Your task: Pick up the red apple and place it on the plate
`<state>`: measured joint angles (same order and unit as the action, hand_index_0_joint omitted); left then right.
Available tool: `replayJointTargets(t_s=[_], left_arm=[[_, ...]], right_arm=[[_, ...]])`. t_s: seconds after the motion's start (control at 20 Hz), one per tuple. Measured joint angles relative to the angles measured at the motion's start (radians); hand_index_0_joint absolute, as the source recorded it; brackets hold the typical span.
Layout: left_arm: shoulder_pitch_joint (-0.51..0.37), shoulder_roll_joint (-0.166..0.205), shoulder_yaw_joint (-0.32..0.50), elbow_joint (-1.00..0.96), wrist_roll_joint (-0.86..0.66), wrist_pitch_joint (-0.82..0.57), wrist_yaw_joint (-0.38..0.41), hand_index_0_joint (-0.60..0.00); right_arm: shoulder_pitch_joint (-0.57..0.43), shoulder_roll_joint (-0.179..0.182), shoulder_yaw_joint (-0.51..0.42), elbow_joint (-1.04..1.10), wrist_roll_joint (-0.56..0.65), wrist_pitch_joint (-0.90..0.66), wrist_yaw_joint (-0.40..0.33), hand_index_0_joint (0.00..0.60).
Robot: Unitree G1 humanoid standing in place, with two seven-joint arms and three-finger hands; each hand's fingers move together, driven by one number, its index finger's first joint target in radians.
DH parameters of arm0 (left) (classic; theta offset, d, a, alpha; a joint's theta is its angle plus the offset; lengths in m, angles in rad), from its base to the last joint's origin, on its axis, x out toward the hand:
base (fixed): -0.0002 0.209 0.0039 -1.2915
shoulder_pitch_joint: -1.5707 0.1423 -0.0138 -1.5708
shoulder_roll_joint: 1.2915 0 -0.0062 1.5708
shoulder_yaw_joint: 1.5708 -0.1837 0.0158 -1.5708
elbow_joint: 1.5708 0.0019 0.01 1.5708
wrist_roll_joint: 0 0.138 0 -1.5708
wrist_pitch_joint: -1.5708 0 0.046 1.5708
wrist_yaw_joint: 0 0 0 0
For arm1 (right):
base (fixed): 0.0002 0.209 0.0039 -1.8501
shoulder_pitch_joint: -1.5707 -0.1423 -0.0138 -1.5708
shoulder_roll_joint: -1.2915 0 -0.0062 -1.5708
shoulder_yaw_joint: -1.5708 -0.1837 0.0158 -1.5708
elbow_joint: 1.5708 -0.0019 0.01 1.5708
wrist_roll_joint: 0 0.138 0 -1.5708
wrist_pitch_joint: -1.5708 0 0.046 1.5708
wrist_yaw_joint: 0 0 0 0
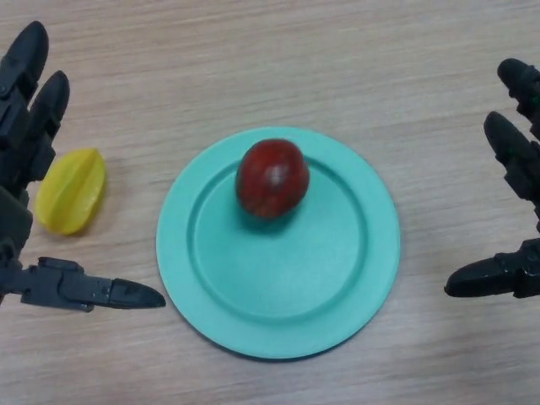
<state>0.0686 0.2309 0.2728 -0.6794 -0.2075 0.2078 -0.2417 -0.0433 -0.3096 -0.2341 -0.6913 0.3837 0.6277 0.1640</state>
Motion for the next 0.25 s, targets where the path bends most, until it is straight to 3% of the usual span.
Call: replayJointTargets(t_s=[0.25], left_arm=[[0.007,-0.001,0.000,-0.004,0.030,0.000,-0.001,0.000]], right_arm=[[0.013,0.007,0.000,-0.005,-0.012,-0.002,0.028,0.000]])
